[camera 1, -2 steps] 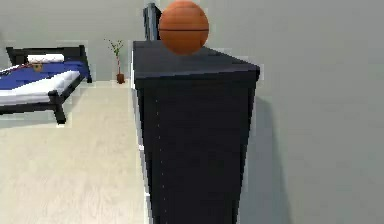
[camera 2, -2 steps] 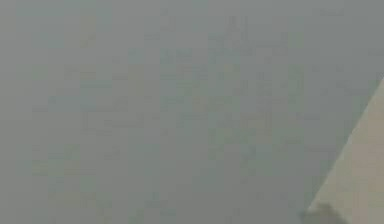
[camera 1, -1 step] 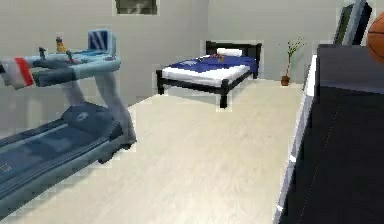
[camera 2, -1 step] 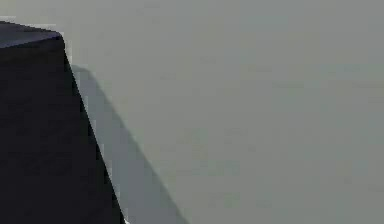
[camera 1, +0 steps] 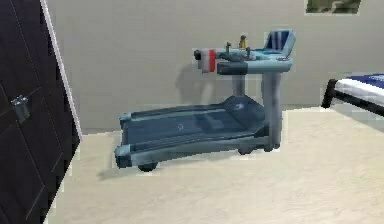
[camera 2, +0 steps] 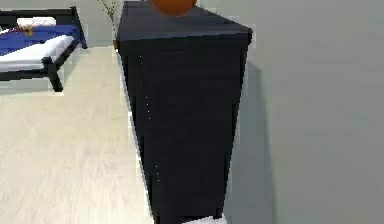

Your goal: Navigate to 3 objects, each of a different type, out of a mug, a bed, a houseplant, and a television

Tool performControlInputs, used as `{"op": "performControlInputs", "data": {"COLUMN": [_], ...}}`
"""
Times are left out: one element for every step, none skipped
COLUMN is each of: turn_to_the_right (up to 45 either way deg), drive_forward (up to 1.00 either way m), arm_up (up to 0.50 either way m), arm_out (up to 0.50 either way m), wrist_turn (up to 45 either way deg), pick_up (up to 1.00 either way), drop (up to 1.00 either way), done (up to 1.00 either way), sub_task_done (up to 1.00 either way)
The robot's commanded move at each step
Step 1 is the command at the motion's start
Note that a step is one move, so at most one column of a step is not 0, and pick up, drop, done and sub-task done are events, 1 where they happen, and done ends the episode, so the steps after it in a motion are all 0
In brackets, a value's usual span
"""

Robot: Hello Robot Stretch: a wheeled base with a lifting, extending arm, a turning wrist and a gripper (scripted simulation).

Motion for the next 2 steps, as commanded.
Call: {"op": "performControlInputs", "data": {"turn_to_the_right": [-36.0, 0.0], "drive_forward": [0.0, 0.15], "arm_up": [0.0, 0.0], "arm_out": [0.0, 0.0], "wrist_turn": [0.0, 0.0], "pick_up": [0.0, 0.0], "drop": [0.0, 0.0], "done": [0.0, 0.0], "sub_task_done": [0.0, 0.0]}}
